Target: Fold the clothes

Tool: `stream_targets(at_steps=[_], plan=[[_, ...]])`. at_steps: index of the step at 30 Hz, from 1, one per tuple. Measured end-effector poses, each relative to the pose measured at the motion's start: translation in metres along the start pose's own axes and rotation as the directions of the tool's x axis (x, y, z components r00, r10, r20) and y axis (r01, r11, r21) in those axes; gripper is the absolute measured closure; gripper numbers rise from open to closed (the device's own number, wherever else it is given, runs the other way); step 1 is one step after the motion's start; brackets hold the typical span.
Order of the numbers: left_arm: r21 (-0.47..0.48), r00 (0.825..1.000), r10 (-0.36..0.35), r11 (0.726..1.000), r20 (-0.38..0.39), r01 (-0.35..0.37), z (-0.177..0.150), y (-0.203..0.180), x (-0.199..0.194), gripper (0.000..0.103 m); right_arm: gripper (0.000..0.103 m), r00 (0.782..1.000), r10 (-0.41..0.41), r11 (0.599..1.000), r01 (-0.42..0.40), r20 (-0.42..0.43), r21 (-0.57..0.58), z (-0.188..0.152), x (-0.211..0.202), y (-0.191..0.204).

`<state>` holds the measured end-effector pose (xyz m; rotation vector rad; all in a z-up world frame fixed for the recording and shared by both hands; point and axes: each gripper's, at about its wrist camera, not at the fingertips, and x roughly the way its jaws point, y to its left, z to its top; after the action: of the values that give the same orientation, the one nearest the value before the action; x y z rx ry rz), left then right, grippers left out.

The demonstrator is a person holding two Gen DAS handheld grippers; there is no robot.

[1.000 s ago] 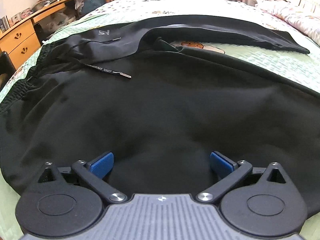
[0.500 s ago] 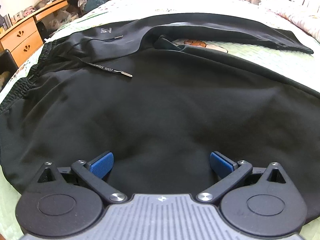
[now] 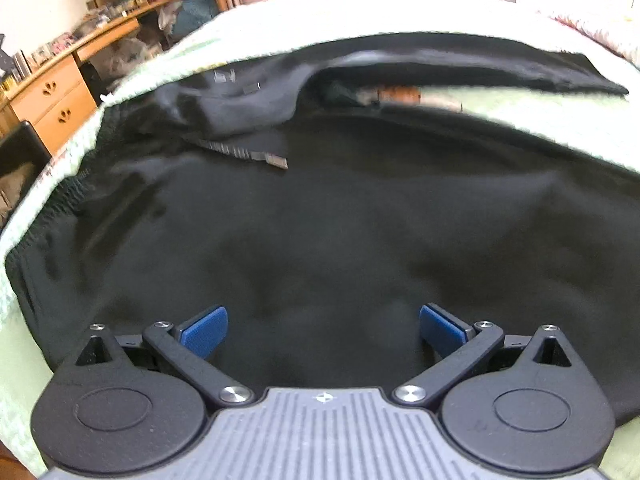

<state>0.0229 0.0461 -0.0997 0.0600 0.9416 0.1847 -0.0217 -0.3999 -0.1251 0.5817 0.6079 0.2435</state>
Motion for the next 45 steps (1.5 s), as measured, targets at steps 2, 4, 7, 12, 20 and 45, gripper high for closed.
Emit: stream_targets(at_steps=[2, 4, 7, 12, 20, 45], plan=[[-0.038, 1.000, -0.024, 0.999, 0.003, 0.024, -0.004, 0.006, 0.005, 0.000, 0.069, 0.999, 0.038, 0.999, -0.039, -0.034, -0.032, -0.003, 0.011, 0.011], [-0.041, 0.999, -0.034, 0.999, 0.009, 0.034, -0.005, 0.008, 0.007, 0.000, 0.069, 0.998, 0.020, 0.999, -0.021, -0.060, -0.024, -0.010, 0.022, 0.003], [-0.029, 0.999, -0.038, 0.999, 0.001, 0.038, -0.003, 0.008, 0.009, 0.000, 0.103, 0.997, -0.002, 1.000, 0.003, -0.081, 0.017, -0.017, 0.029, -0.014], [-0.066, 0.999, -0.034, 0.997, -0.008, 0.033, -0.001, 0.009, 0.003, 0.000, 0.097, 0.997, -0.058, 0.995, 0.062, -0.045, 0.077, -0.010, 0.010, -0.023], [-0.056, 0.993, -0.109, 0.992, 0.045, 0.112, 0.001, 0.002, -0.014, 0.002, 0.072, 0.998, 0.049, 0.999, -0.048, -0.044, 0.027, -0.003, 0.009, 0.009], [0.010, 0.977, -0.157, 0.988, 0.145, 0.157, -0.034, 0.041, -0.025, 0.009, 0.073, 0.965, -0.091, 0.939, 0.000, -0.248, -0.344, -0.046, 0.033, 0.087]])
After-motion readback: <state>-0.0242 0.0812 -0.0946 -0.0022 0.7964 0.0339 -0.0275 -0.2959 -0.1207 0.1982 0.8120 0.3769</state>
